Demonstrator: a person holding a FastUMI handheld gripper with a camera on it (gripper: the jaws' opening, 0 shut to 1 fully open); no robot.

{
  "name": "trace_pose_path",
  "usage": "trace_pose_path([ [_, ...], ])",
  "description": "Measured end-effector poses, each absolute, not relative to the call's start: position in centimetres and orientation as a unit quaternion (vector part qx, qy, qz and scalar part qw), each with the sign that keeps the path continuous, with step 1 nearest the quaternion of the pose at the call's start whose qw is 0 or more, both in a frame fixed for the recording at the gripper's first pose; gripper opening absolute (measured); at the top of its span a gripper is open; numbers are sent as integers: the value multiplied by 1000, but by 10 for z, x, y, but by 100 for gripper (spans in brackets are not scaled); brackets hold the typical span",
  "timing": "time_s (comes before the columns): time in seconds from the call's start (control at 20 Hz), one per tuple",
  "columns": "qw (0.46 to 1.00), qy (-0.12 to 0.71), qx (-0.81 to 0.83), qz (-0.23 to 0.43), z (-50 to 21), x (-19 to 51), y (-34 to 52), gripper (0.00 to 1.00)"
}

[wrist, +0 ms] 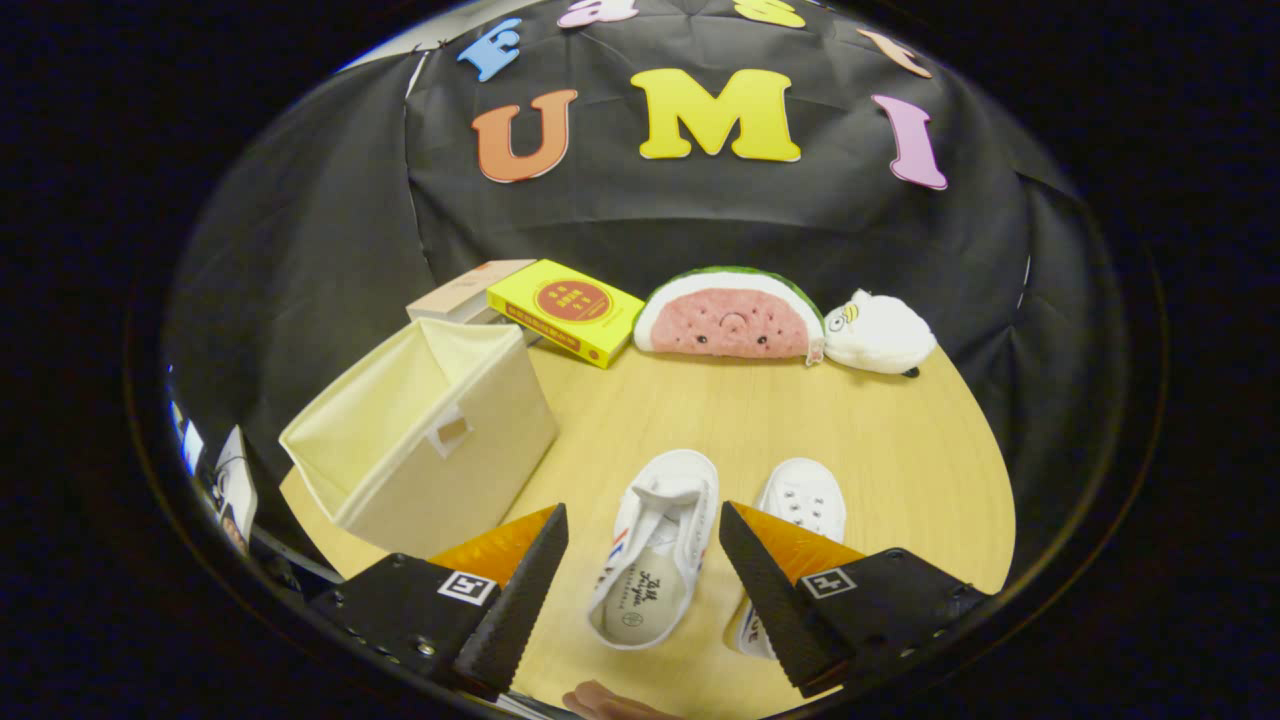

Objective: Open the storage box then place both shoes into the box .Put the left shoe in first, then the right shoe, with the right side of both shoes facing outward in a uniform manner.

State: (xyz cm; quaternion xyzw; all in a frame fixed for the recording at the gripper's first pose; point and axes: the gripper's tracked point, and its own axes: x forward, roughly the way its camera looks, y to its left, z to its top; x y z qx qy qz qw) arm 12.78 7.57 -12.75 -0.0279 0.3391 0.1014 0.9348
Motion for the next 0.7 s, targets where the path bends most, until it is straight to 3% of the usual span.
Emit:
trace_pose_path([
  [0.55,893,444,-48,64,-213,144,36,90],
  [0.7,879,472,-54,42,-229,155,35,70],
])
